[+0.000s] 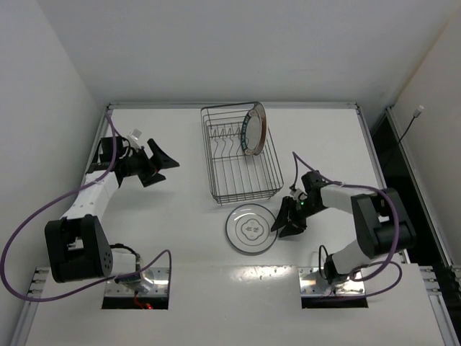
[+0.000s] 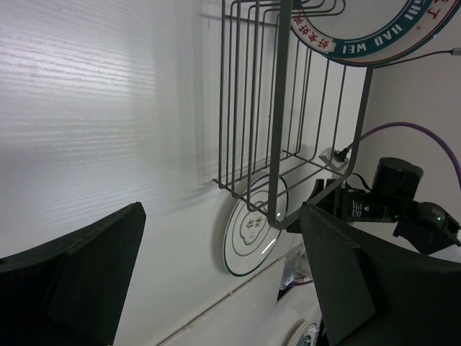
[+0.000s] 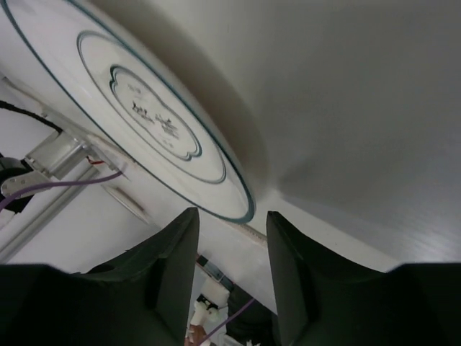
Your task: Load the plates into the dish rack
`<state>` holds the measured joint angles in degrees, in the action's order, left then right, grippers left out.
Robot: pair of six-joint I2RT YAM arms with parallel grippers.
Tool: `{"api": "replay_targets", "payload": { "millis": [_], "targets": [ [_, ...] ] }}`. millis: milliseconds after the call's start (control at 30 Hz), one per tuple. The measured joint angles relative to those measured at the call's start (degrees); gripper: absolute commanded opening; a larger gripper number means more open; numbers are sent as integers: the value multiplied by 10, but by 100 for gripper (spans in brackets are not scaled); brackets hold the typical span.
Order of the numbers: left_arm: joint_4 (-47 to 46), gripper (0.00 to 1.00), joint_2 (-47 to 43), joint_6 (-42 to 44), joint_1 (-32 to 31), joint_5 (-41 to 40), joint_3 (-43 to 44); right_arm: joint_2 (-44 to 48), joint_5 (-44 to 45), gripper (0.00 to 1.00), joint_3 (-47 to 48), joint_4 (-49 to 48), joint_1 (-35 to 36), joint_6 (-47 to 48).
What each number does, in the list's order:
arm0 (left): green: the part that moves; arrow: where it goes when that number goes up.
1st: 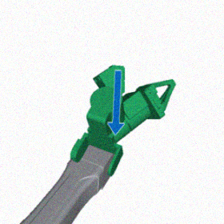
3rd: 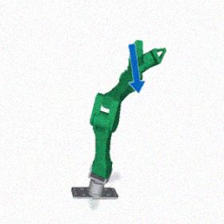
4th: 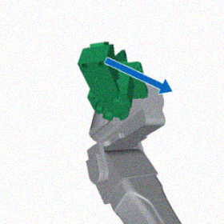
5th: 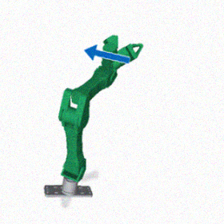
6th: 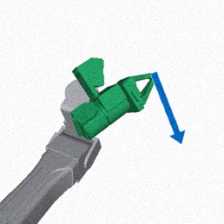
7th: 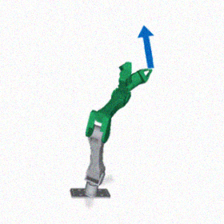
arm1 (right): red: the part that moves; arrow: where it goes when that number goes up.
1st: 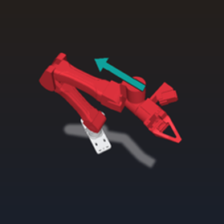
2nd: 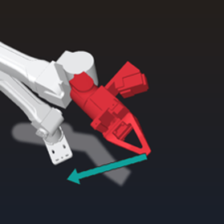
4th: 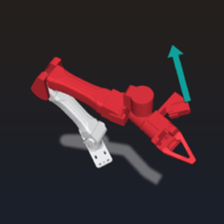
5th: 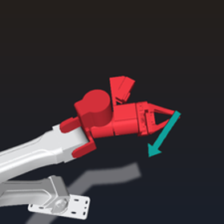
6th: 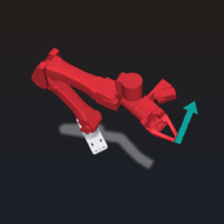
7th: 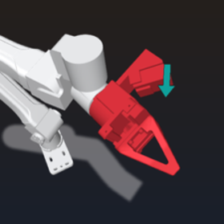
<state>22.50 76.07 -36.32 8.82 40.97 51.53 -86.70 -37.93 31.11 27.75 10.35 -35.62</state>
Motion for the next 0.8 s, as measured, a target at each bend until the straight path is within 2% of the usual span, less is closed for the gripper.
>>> {"api": "replay_targets", "payload": {
  "millis": [333,433,500,567,800],
  "targets": [
    [-9,87,0,-4,4,1,-11,-123,5,30,84,-3,1,44],
    [-12,87,0,-4,4,1,-11,-151,-1,22,105,10,1,62],
    [-12,87,0,-4,4,2,-11,-160,-5,10,110,14,1,74],
    [-13,87,0,-5,4,2,-11,-165,-15,5,112,17,1,87],
    [-17,87,0,-13,4,4,-11,-143,-17,2,115,37,10,108]
  ]
}}
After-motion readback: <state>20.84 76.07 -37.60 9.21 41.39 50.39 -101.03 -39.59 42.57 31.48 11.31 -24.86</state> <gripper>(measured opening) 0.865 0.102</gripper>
